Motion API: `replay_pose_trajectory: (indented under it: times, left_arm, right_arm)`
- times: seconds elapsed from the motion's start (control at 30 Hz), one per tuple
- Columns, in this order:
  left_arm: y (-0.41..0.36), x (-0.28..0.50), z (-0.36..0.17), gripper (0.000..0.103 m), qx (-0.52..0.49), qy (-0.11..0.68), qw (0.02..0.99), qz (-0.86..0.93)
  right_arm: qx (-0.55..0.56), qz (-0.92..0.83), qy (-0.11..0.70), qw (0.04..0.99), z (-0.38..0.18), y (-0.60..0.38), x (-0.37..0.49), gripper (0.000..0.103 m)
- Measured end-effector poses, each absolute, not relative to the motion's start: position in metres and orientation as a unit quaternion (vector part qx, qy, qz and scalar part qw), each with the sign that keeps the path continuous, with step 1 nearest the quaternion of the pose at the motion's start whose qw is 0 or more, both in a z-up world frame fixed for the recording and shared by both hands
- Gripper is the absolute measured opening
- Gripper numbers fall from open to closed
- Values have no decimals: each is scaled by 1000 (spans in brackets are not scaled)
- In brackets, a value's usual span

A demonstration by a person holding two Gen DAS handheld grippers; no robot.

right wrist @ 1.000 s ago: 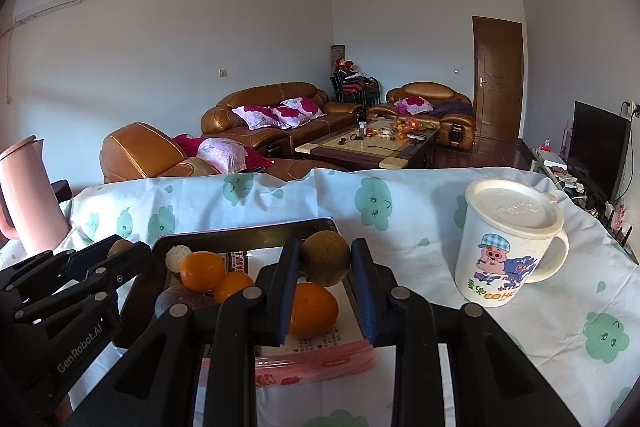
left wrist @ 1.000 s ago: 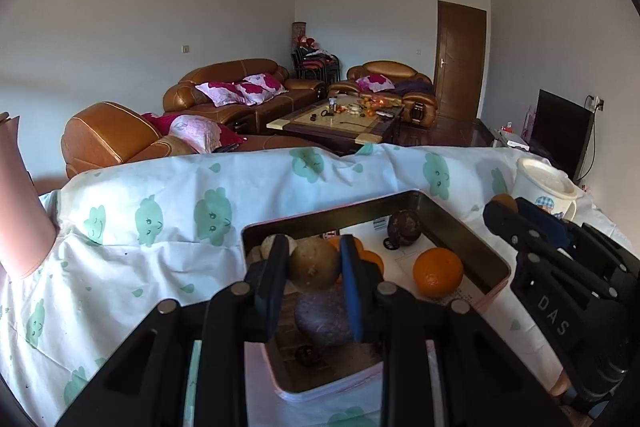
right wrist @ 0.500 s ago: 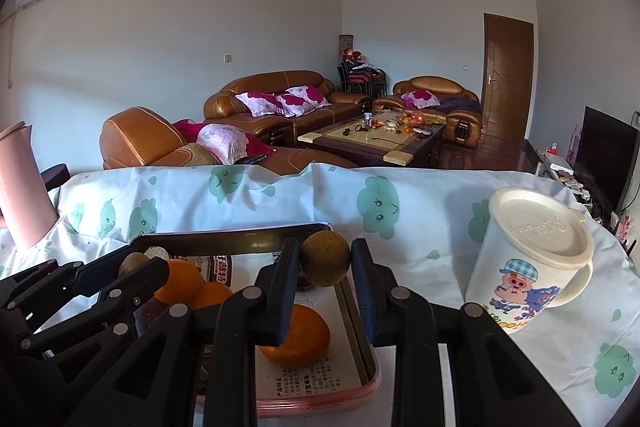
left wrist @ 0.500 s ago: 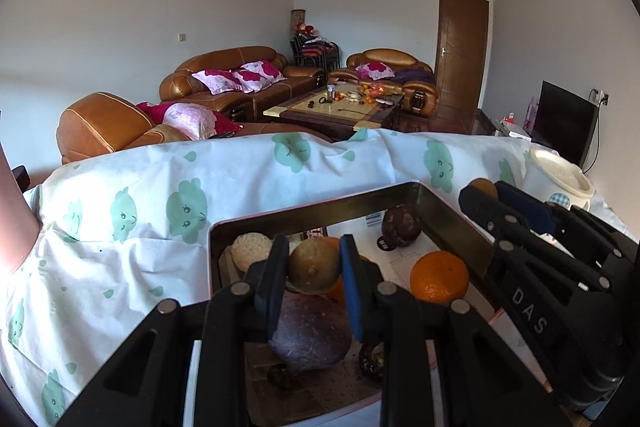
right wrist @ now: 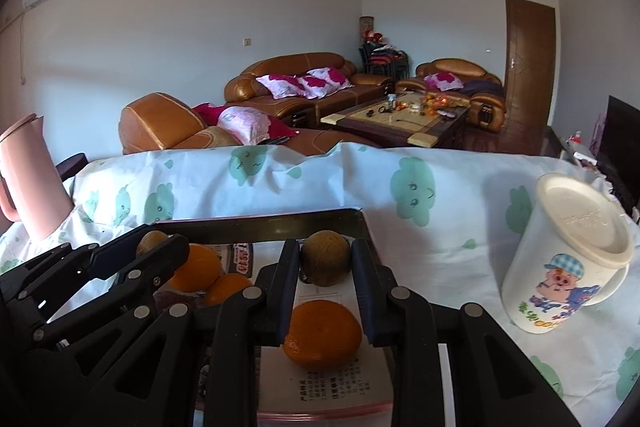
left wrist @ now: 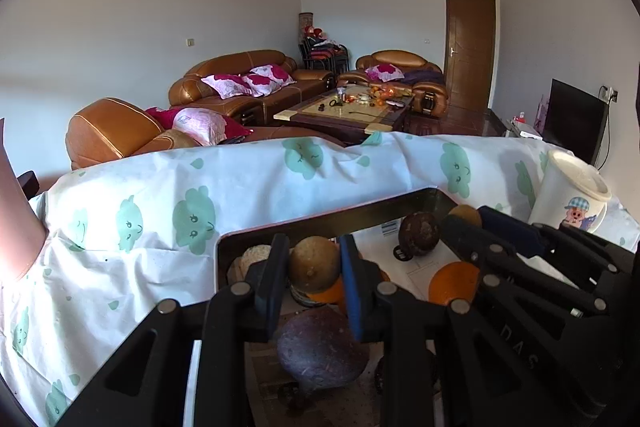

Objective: Organize fruits
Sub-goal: 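Lower and open the right gripper in the tray while the left gripper releases its tan fruit, then lift both open grippers away from the tray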

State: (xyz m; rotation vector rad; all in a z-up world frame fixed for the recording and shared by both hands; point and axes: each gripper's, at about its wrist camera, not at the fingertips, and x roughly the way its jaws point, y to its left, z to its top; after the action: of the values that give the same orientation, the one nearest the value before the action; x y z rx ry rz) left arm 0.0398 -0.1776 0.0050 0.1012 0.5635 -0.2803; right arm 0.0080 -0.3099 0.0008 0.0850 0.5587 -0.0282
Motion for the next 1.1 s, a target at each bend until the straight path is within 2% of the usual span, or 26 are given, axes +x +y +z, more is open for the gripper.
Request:
replay_pose_trajectory:
  times: [0.1,0.17,0.23,0.27,0.3,0.37,0.43,0.53,0.7,1.1]
  left_arm:
    - [-176,37,5,30,49,271,952,-131]
    - [-174,35,6,39,53,265,955,-120]
    - [-169,33,6,64,51,262,958,-104]
    - [-165,32,7,70,46,261,960,-96]
    - [-160,30,8,80,38,257,961,-91]
    - [-150,25,11,91,21,248,965,-80]
    - [-141,21,14,102,5,240,968,-72]
    - [-133,13,17,103,-7,231,970,-74]
    - [-131,-7,17,103,13,213,974,-71]
    - [-118,-50,17,103,19,177,981,-71]
  right_arm:
    - [62,20,300,952,-6,-309,15,29]
    - [80,31,303,949,-8,-312,15,29]
    - [96,32,305,947,-11,-316,15,29]
    - [103,32,303,947,-11,-318,14,29]
    - [110,33,299,947,-10,-320,12,30]
    - [120,33,285,950,-8,-323,6,39]
    - [123,20,265,956,-4,-327,-2,58]
    - [133,6,223,966,3,-330,-16,77]
    - [113,-29,147,982,16,-323,-45,81]
    - [75,-82,65,992,30,-303,-102,86]
